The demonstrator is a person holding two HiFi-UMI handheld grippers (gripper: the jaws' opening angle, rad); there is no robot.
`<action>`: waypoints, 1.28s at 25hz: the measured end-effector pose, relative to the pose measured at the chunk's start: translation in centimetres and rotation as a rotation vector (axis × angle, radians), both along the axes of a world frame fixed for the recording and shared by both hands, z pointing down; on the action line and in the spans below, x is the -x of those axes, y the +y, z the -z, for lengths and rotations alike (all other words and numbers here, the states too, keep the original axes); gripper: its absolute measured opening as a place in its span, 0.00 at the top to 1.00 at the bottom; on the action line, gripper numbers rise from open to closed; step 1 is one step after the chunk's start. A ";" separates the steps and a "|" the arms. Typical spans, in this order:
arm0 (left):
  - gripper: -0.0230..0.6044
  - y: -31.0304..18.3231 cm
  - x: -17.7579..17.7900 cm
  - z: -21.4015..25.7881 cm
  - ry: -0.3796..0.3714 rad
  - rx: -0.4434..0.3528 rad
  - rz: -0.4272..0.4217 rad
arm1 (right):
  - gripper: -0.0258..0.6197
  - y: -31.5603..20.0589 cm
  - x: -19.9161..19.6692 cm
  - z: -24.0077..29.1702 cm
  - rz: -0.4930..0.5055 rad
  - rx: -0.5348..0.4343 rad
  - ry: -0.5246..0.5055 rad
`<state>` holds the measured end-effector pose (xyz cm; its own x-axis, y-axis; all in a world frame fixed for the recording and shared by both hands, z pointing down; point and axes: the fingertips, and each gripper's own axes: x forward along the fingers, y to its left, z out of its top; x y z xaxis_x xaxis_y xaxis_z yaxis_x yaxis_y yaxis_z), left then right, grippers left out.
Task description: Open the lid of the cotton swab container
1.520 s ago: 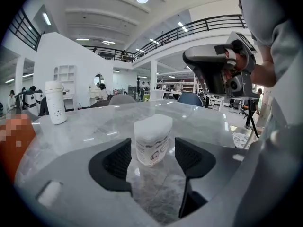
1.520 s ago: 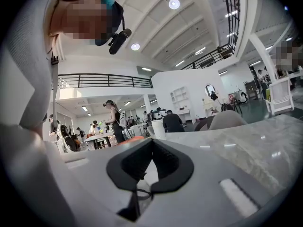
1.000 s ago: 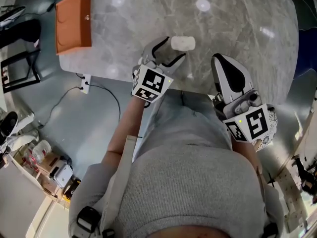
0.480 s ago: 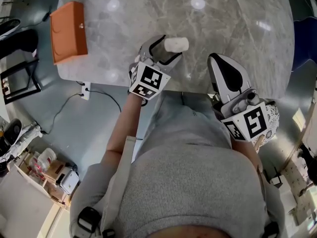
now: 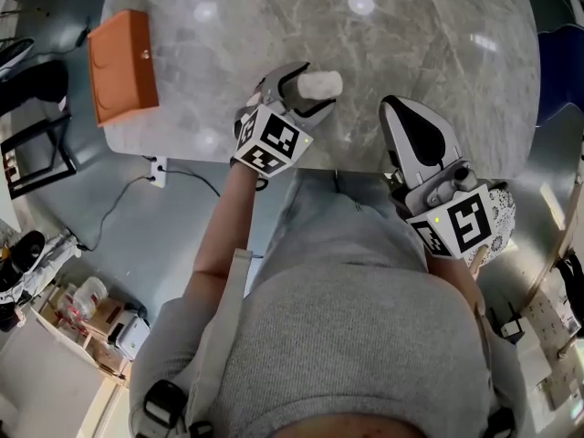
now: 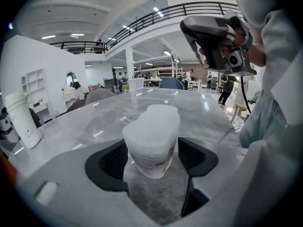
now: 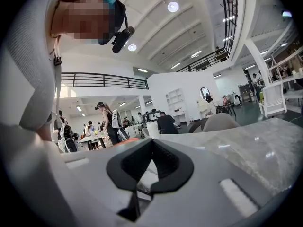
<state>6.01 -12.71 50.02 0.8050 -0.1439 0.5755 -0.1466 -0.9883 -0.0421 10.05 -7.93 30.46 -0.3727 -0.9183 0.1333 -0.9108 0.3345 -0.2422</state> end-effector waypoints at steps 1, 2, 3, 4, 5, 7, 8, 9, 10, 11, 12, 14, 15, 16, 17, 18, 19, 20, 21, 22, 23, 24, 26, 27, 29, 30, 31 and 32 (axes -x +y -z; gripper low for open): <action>0.43 0.0 -0.1 0.0 -0.003 0.000 -0.009 | 0.96 0.0 -0.1 0.0 -0.001 0.000 0.000; 0.43 0.1 -0.2 -0.1 -0.009 -0.001 -0.020 | 0.96 0.0 -0.1 0.0 -0.002 0.001 -0.001; 0.43 0.2 -0.3 -0.1 -0.016 -0.004 -0.034 | 0.96 0.0 -0.2 0.0 -0.003 0.002 -0.001; 0.43 0.3 -0.4 -0.2 -0.024 -0.008 -0.050 | 0.96 0.1 -0.3 0.0 -0.004 0.003 0.000; 0.43 0.4 -0.5 -0.3 -0.031 -0.012 -0.065 | 0.96 0.1 -0.3 0.0 -0.005 0.004 0.001; 0.43 0.5 -0.7 -0.4 -0.039 -0.017 -0.090 | 0.96 0.1 -0.4 0.1 -0.007 0.004 0.003; 0.43 0.5 -0.7 -0.4 -0.040 -0.017 -0.097 | 0.96 0.0 -0.4 0.1 -0.008 0.004 0.003; 0.43 0.4 -0.8 -0.5 -0.043 -0.017 -0.104 | 0.96 -0.1 -0.5 0.1 -0.009 0.003 0.002; 0.43 0.4 -0.9 -0.6 -0.047 -0.017 -0.111 | 0.96 -0.1 -0.5 0.1 -0.009 0.003 0.001; 0.43 0.3 -1.0 -0.7 -0.052 -0.017 -0.117 | 0.96 -0.1 -0.5 0.1 -0.010 0.003 -0.001; 0.43 0.3 -1.0 -0.8 -0.056 -0.018 -0.123 | 0.96 -0.2 -0.5 0.1 -0.010 0.004 -0.002; 0.44 0.3 -1.1 -1.0 -0.058 -0.016 -0.128 | 0.96 -0.1 -0.6 0.0 -0.010 0.007 -0.005; 0.44 0.3 -1.1 -1.0 -0.058 -0.015 -0.129 | 0.96 0.0 -0.6 0.0 -0.010 0.008 -0.006; 0.44 0.3 -1.1 -1.0 -0.059 -0.015 -0.131 | 0.96 0.0 -0.6 0.1 -0.011 0.008 -0.005; 0.44 0.3 -1.1 -1.1 -0.060 -0.015 -0.134 | 0.96 0.0 -0.7 0.1 -0.011 0.007 -0.005; 0.44 0.4 -1.1 -1.1 -0.063 -0.017 -0.137 | 0.96 0.1 -0.7 0.2 -0.010 0.007 -0.004; 0.44 0.5 -1.0 -1.2 -0.065 -0.018 -0.140 | 0.96 0.1 -0.7 0.2 -0.010 0.007 -0.003; 0.44 0.5 -1.0 -1.2 -0.065 -0.019 -0.141 | 0.96 0.1 -0.7 0.3 -0.010 0.006 -0.002; 0.44 0.5 -1.0 -1.2 -0.064 -0.018 -0.140 | 0.96 0.1 -0.7 0.3 -0.010 0.006 -0.001; 0.44 0.5 -1.0 -1.2 -0.062 -0.018 -0.139 | 0.96 0.1 -0.8 0.4 -0.011 0.005 -0.001; 0.44 0.4 -1.0 -1.2 -0.061 -0.018 -0.140 | 0.96 0.1 -0.8 0.4 -0.011 0.004 0.000; 0.44 0.4 -1.0 -1.2 -0.061 -0.019 -0.141 | 0.96 0.0 -0.8 0.4 -0.012 0.004 0.000; 0.44 0.4 -1.0 -1.3 -0.058 -0.023 -0.147 | 0.96 0.1 -0.8 0.4 -0.012 0.004 0.002; 0.44 0.4 -1.0 -1.3 -0.055 -0.025 -0.149 | 0.96 0.1 -0.8 0.3 -0.012 0.005 0.002; 0.45 0.5 -1.0 -1.2 -0.052 -0.032 -0.152 | 0.96 0.2 -0.8 0.4 -0.011 0.004 -0.002; 0.45 0.6 -1.0 -1.1 -0.052 -0.035 -0.154 | 0.96 0.2 -0.7 0.4 -0.011 0.003 -0.004; 0.46 0.6 -1.1 -1.1 -0.052 -0.038 -0.158 | 0.96 0.3 -0.7 0.5 -0.010 0.002 -0.005; 0.47 0.7 -1.1 -1.2 -0.053 -0.041 -0.162 | 0.96 0.3 -0.7 0.5 -0.009 -0.001 -0.005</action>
